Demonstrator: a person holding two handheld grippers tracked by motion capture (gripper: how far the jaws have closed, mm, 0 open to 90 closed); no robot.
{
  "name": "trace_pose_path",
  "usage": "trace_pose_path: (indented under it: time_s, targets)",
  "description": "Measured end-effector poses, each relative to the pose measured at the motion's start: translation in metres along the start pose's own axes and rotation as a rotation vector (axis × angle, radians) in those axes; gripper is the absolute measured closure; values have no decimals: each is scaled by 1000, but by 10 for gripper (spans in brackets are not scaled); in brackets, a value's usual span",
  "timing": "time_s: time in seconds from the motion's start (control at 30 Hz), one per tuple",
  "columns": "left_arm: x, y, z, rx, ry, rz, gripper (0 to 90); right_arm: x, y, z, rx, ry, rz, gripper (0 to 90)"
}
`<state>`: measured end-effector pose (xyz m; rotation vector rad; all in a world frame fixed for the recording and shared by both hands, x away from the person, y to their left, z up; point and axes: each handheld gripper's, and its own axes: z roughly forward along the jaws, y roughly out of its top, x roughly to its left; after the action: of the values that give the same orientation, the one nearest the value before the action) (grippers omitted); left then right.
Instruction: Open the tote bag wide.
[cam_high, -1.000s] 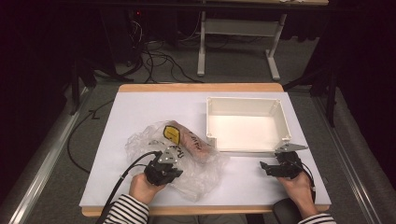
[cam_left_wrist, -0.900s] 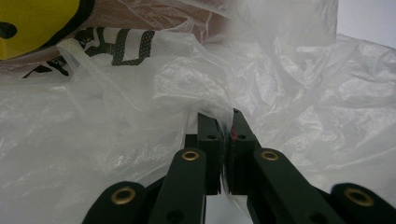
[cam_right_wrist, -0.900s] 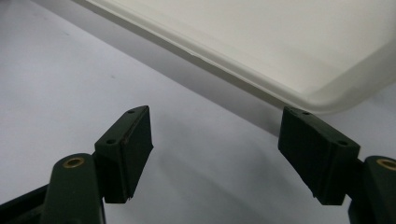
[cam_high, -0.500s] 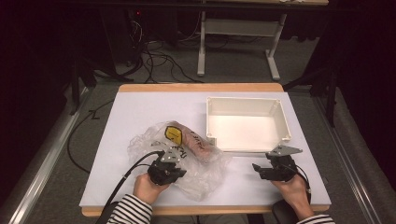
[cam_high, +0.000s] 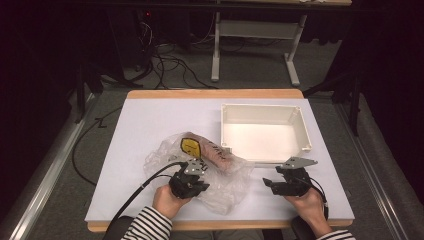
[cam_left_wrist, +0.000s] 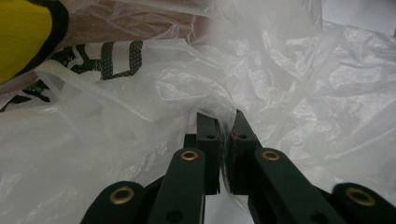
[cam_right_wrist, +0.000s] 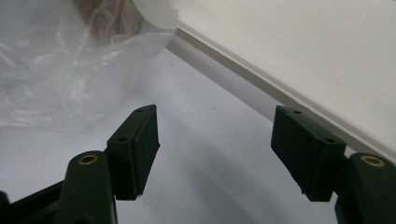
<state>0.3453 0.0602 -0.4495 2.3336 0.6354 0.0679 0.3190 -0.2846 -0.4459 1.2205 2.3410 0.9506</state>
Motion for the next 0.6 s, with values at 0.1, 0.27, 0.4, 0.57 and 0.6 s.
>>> trace_pose_path:
  time_s: [0.1, 0.27, 0.4, 0.57, 0.6]
  targets:
    - [-2, 2, 4, -1, -5, 2, 862, 4, 2, 2, -4, 16, -4, 327]
    - [-2, 4, 6, -8, -5, -1, 851, 6, 5, 6, -19, 52, 6, 325]
    - [-4, 4, 8, -9, -4, 1, 841, 13, 9, 11, -14, 78, -8, 323]
    - [-4, 4, 8, -3, -4, 4, 812, 25, 17, 20, -10, 126, -32, 331]
    - [-4, 4, 8, -5, -3, 3, 806, 26, 17, 21, -2, 133, -34, 337]
